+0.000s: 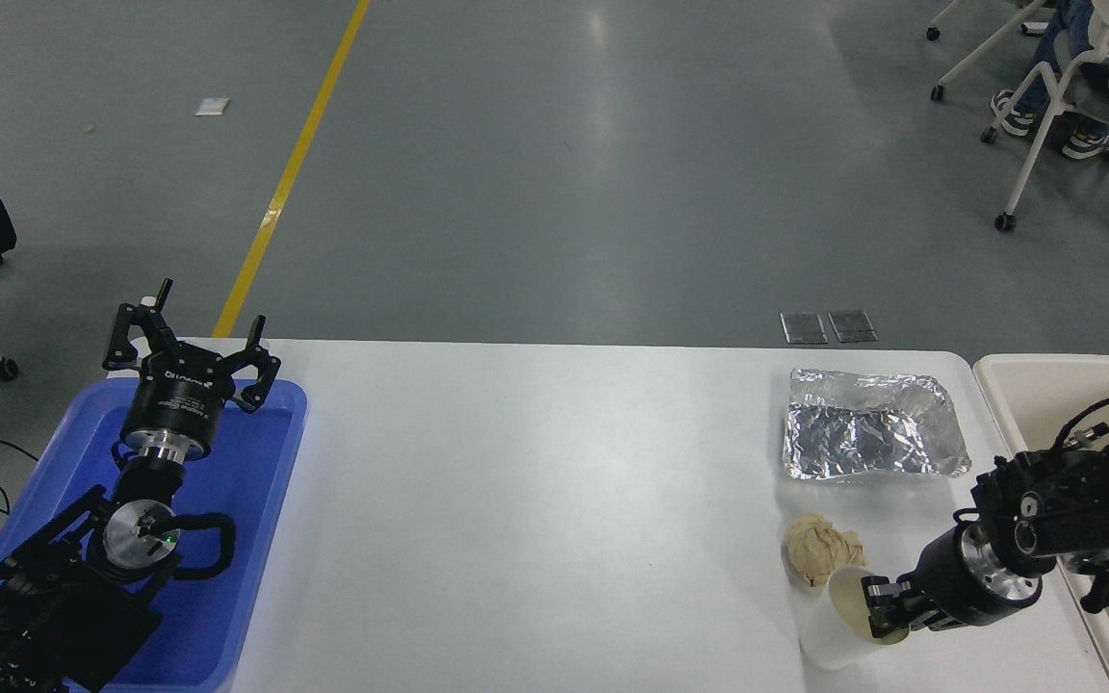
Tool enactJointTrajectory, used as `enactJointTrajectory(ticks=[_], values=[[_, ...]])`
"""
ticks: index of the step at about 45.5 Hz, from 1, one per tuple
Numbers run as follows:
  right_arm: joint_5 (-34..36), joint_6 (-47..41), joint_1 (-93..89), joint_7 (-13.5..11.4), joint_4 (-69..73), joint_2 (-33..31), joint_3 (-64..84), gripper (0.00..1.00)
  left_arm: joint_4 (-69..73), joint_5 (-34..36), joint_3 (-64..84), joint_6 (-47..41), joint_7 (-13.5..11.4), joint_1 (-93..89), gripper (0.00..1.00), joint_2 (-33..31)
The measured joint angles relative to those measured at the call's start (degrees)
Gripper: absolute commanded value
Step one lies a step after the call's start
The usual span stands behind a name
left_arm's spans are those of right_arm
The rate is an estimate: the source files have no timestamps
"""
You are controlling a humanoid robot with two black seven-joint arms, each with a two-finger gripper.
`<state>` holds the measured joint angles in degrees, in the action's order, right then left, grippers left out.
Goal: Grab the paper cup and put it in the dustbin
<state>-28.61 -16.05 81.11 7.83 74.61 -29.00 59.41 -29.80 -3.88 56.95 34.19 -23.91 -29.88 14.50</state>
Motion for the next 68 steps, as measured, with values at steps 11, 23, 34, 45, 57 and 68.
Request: enactJointTrajectory(ticks=[11, 23, 34, 45, 57, 68], values=[[-0.80, -1.90, 6.97, 0.06, 1.86, -3.87, 0.96, 0.00, 0.00, 0.03, 0.00, 0.00, 0.00, 0.00, 1.00, 0.00], [-1.99, -8.95, 20.67, 0.07, 4.07, -9.96, 2.98, 0.00, -0.01, 0.00, 0.00, 0.00, 0.00, 0.00, 1.00, 0.00], [-2.40, -17.18, 34.69, 0.03, 4.77, -13.81, 4.73, 0.00, -0.01, 0.01, 0.00, -0.01, 0.00, 0.00, 1.00, 0.00], [-2.48, -24.03, 46.35, 0.01, 5.02, -15.51, 6.57, 0.00, 0.00, -0.01, 0.00, -0.03, 0.00, 0.00, 1.00, 0.00], [-2.56, -27.59, 52.74, -0.01, 5.08, -16.73, 7.55, 0.00, 0.01, -0.05, 0.00, -0.06, 0.00, 0.03, 1.00, 0.00], [-2.75, -28.51, 54.14, -0.02, 4.83, -17.07, 7.79, 0.00, 0.01, -0.05, 0.00, -0.06, 0.00, 0.04, 1.00, 0.00]])
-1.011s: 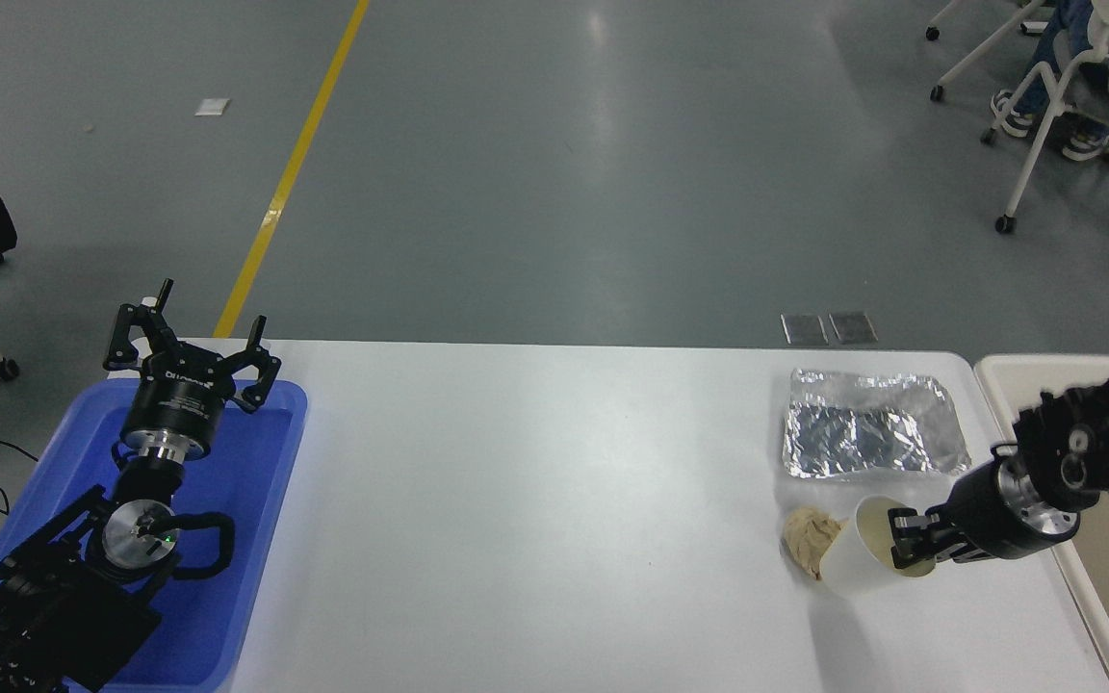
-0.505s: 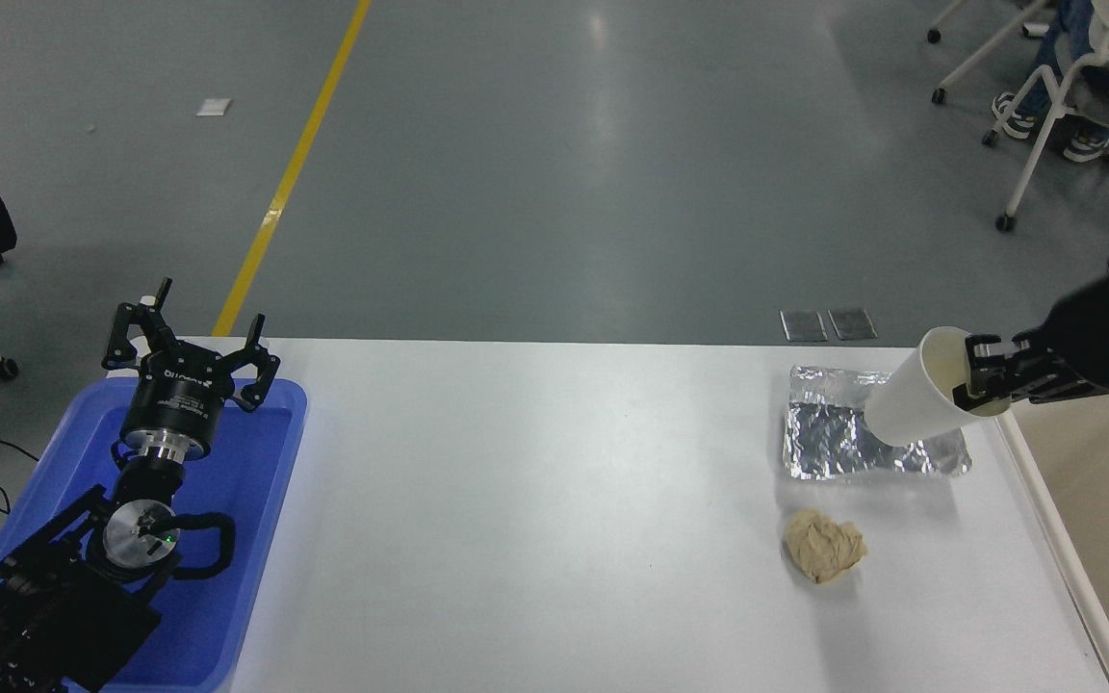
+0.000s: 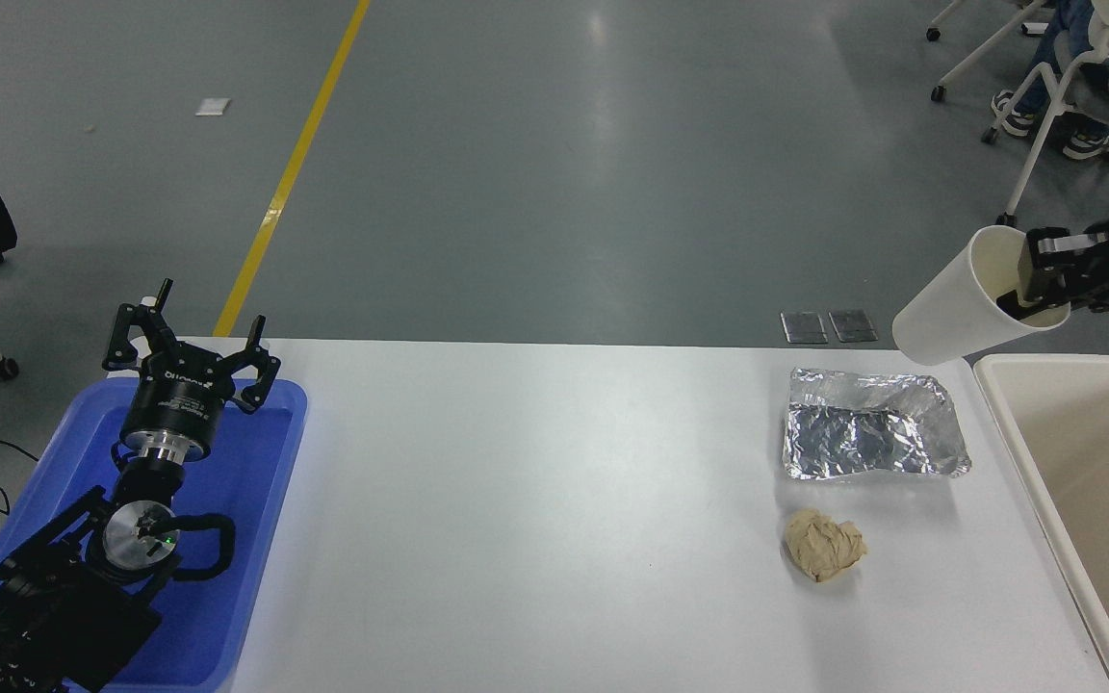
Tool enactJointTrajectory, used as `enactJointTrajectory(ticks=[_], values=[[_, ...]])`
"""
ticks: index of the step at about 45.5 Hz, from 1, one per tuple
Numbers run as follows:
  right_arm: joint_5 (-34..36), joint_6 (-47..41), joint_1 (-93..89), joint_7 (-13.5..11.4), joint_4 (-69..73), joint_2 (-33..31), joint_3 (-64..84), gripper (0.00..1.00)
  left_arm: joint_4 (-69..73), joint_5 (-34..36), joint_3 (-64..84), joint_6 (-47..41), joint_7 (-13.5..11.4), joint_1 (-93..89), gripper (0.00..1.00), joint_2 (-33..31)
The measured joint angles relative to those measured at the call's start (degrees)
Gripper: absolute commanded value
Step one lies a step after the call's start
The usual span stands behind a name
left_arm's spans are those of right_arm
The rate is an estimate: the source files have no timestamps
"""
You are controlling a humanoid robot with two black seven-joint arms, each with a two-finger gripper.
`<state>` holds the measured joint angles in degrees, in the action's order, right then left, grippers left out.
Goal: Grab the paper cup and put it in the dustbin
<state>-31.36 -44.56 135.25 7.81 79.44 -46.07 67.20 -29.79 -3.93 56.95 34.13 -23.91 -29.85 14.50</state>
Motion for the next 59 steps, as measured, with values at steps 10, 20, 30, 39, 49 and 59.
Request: enactJointTrajectory(ticks=[10, 20, 30, 39, 49, 59], values=[[-0.04, 4.16, -4.54, -0.33, -4.27, -0.42, -0.29, 0.00, 0.00, -0.01, 0.00, -0.02, 0.00, 0.00, 1.00, 0.00], [0.93, 14.22, -17.62, -0.56, -16.65, -0.25, -1.72, 0.00, -0.02, 0.02, 0.00, -0.04, 0.00, 0.00, 1.00, 0.00], [6.21, 22.54, -38.24, -0.87, -37.62, 1.54, -5.62, 0.00, -0.01, 0.02, 0.01, -0.04, 0.00, 0.02, 1.00, 0.00], [12.48, 28.88, -57.30, -3.54, -55.19, 4.93, -10.54, 0.00, 0.00, 0.04, 0.03, -0.03, -0.01, 0.00, 1.00, 0.02], [15.47, 37.78, -73.85, -8.25, -66.19, 8.96, -18.23, 0.00, -0.03, 0.05, 0.06, 0.01, -0.01, 0.01, 1.00, 0.00], [16.55, 43.43, -85.69, -10.65, -71.61, 12.72, -25.05, 0.00, -0.01, 0.02, 0.08, 0.04, -0.05, 0.01, 1.00, 0.00]])
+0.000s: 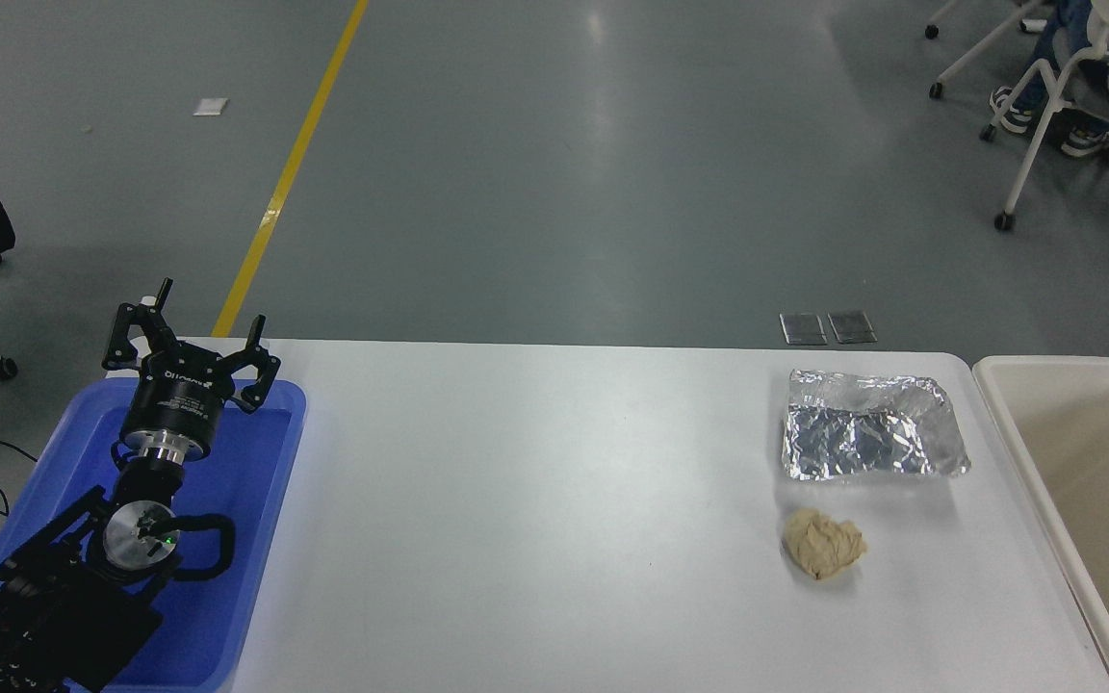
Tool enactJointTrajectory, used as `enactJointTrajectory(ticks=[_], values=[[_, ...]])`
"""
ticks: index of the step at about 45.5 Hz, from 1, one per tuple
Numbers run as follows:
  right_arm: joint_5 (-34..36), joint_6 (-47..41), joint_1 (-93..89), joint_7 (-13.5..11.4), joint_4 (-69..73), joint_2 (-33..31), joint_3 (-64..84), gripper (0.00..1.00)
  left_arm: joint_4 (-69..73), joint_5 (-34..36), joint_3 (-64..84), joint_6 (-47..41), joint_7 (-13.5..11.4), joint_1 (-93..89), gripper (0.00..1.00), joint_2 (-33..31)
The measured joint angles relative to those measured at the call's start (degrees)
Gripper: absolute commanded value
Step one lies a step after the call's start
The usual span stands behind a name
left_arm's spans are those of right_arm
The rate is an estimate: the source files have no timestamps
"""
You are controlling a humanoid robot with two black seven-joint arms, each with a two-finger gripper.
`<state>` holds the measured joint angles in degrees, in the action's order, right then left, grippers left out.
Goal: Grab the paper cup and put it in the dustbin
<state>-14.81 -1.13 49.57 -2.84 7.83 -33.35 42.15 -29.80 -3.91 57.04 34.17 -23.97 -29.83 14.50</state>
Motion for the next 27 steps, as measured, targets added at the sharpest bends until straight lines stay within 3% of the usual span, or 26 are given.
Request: enactJointTrajectory(ticks=[25, 27], values=[[0.99, 6.94, -13.48, -1.19, -3.34, 6.43, -7.50, 0.00, 0.01, -0.01, 0.00, 0.00, 0.00, 0.01, 1.00, 0.00], [1.08, 7.14, -13.79, -1.22, -3.39, 6.62, -7.63, 0.17, 0.01, -0.01, 0.00, 0.00, 0.00, 0.01, 1.00, 0.00]])
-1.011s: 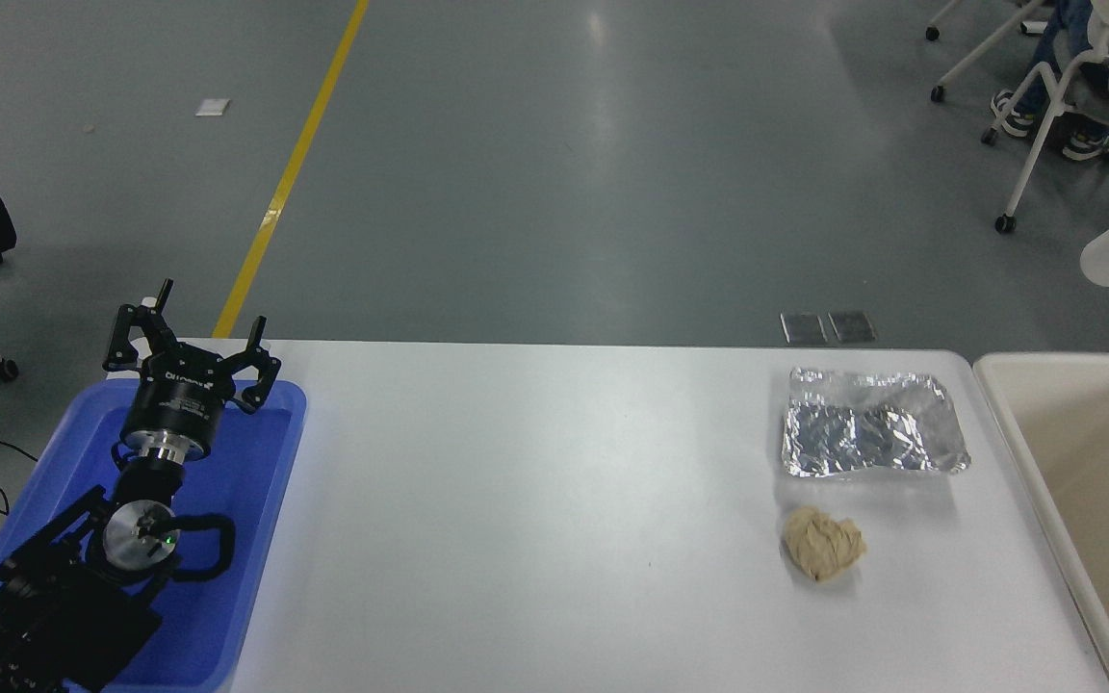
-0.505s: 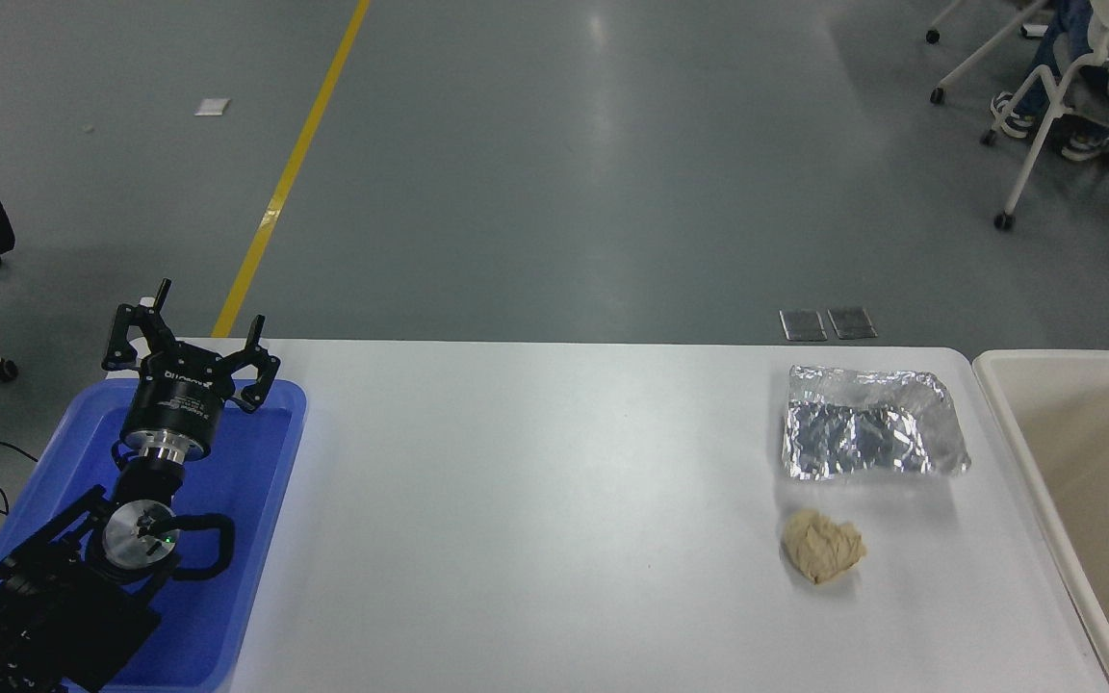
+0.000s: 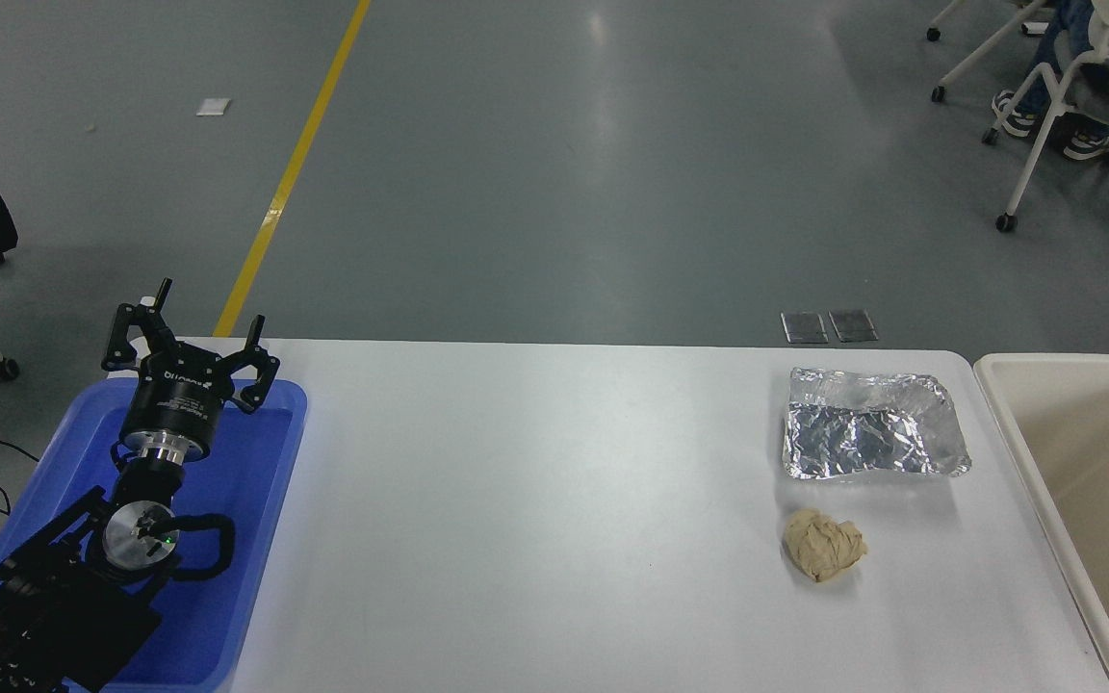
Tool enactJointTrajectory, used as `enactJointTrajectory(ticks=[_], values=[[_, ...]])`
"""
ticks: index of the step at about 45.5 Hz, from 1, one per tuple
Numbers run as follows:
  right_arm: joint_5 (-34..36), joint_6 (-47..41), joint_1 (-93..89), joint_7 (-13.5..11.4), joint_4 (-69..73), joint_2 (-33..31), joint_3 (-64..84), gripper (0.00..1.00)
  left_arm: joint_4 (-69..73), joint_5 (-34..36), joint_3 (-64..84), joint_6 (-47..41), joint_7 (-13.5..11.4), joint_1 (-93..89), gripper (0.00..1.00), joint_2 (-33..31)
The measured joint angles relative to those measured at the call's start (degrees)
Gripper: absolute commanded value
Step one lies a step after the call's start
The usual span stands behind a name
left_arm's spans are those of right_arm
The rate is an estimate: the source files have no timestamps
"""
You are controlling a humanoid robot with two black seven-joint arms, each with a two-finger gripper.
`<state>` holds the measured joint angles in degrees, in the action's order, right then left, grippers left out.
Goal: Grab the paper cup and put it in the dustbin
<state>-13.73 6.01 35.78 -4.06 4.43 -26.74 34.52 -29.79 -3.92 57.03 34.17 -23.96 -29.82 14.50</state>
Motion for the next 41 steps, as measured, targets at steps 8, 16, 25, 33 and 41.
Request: enactJointTrajectory(ticks=[8, 16, 25, 33, 41], values=[[0.25, 0.86, -0.70, -0.01, -0.12, 0.49, -0.36, 1.00, 0.00, 0.00, 0.00, 0.00, 0.00, 0.00, 1.00, 0.00], [0.37, 1.82, -0.70, 0.00, -0.13, 0.67, -0.44, 1.00, 0.00, 0.03, 0.00, 0.00, 0.00, 0.00, 1.00, 0.00], [0.43, 2.03, -0.39, 0.07, 0.13, 0.71, -0.47, 1.00, 0.00, 0.03, 0.00, 0.00, 0.00, 0.00, 1.00, 0.00], [0.44, 1.97, 0.99, 0.09, 0.48, 0.22, -0.35, 1.00, 0.00, 0.04, 0.00, 0.00, 0.00, 0.00, 1.00, 0.00], [0.46, 1.73, 5.12, 0.08, 1.08, -0.92, 0.25, 1.00, -0.01, 0.03, 0.01, 0.00, 0.01, 0.00, 1.00, 0.00]])
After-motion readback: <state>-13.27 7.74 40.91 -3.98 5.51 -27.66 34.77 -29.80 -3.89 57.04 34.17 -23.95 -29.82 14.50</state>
